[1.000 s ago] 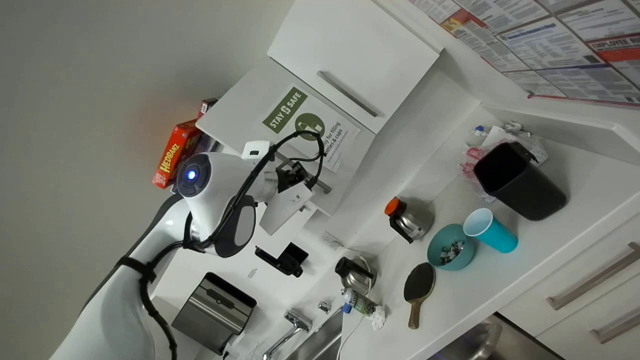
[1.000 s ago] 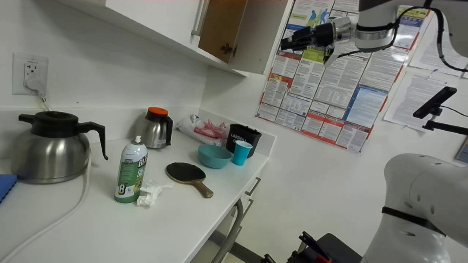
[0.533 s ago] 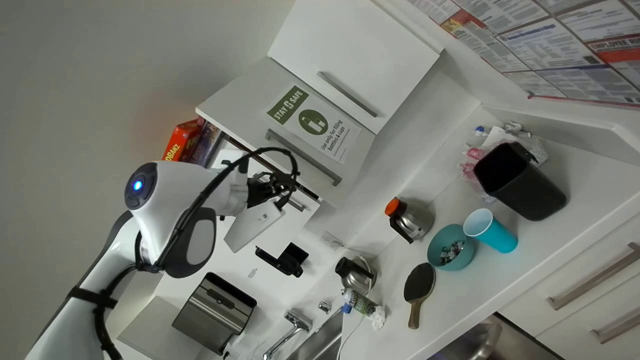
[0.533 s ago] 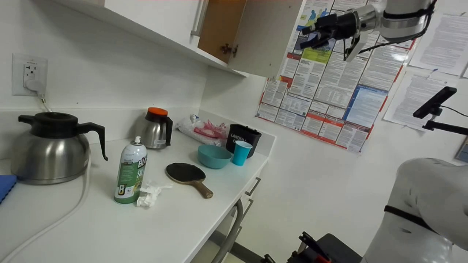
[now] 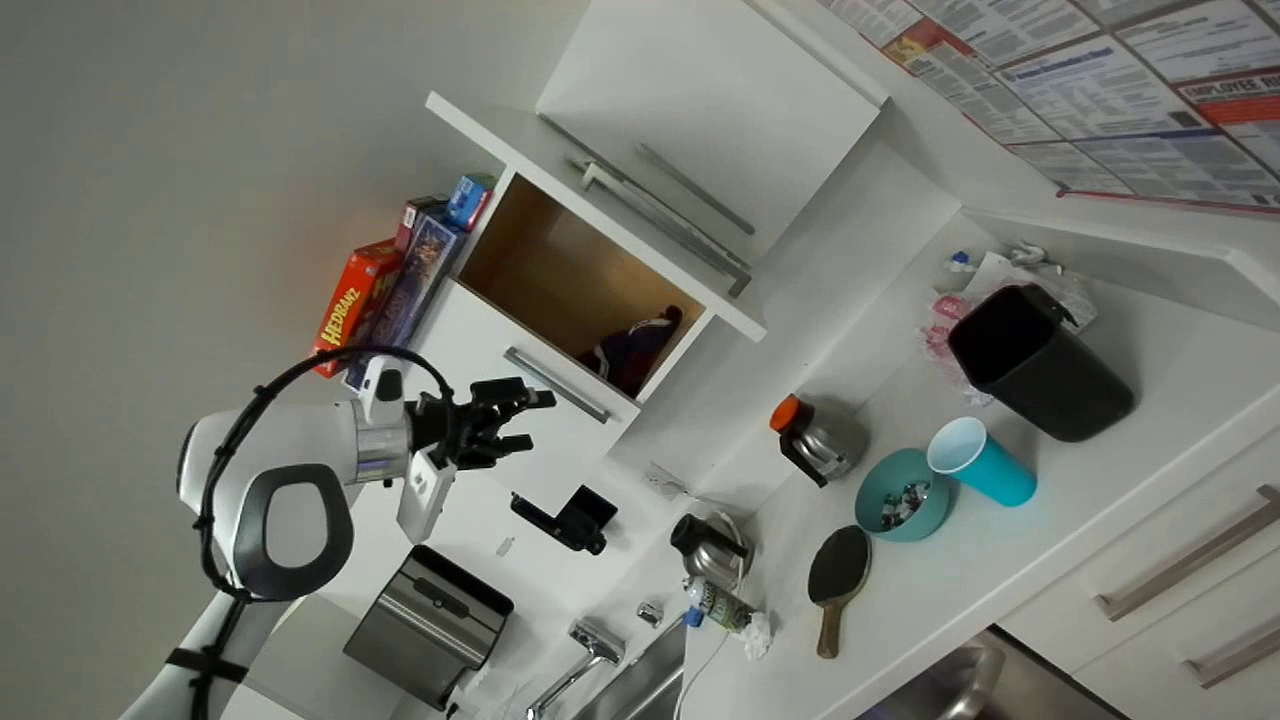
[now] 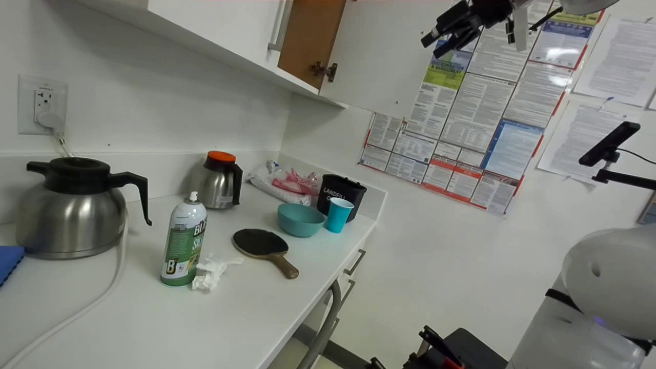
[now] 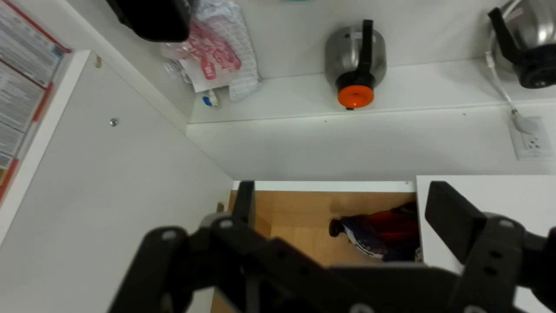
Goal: Open the top right cabinet door
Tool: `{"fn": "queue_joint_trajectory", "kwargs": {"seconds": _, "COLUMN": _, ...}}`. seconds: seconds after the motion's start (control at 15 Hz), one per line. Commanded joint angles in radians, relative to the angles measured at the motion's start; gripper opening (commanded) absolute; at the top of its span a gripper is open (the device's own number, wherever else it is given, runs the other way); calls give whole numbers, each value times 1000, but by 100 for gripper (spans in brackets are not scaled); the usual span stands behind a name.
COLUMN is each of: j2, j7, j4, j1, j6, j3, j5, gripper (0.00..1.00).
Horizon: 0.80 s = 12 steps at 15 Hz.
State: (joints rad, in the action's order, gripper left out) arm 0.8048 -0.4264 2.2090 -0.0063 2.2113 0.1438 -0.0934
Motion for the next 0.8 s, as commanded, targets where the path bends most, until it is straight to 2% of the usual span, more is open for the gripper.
{"fn": "queue_joint_trajectory", "kwargs": {"seconds": 0.0, "j2": 15, "j7": 137, "j4": 28, "j1": -85, "j6": -25, "j3": -99, "j5": 176, "gripper": 100}}
{"fn": "queue_joint_trajectory", "kwargs": {"seconds": 0.13, "j2": 9, "j7": 199, "j4": 28, "j1": -105, "j6": -65, "j3": -136, "j5": 264, "gripper": 100}}
{"fn": "queue_joint_trajectory", "kwargs": {"seconds": 0.33, "j2": 8, "j7": 251, "j4": 32, "j1": -96, "j6": -118, "j3": -157, "j5": 328, "gripper": 100}}
{"fn": "queue_joint_trajectory", "kwargs": {"seconds": 0.4, "j2": 7, "j7": 261, "j4": 32, "j1": -89, "j6": -133, "j3": -160, "j5": 338, "gripper": 100}}
{"fn": "queue_joint_trajectory", "kwargs": {"seconds": 0.47, "j2": 5, "j7": 241, "j4": 30, "j1": -62, "j6": -104, "j3": -134, "j5": 325, "gripper": 100}}
{"fn": "queue_joint_trajectory", "kwargs": {"seconds": 0.73, "j2": 4, "j7": 249, "j4": 31, "j1": -62, "j6": -118, "j3": -138, "j5": 334, "gripper": 100}}
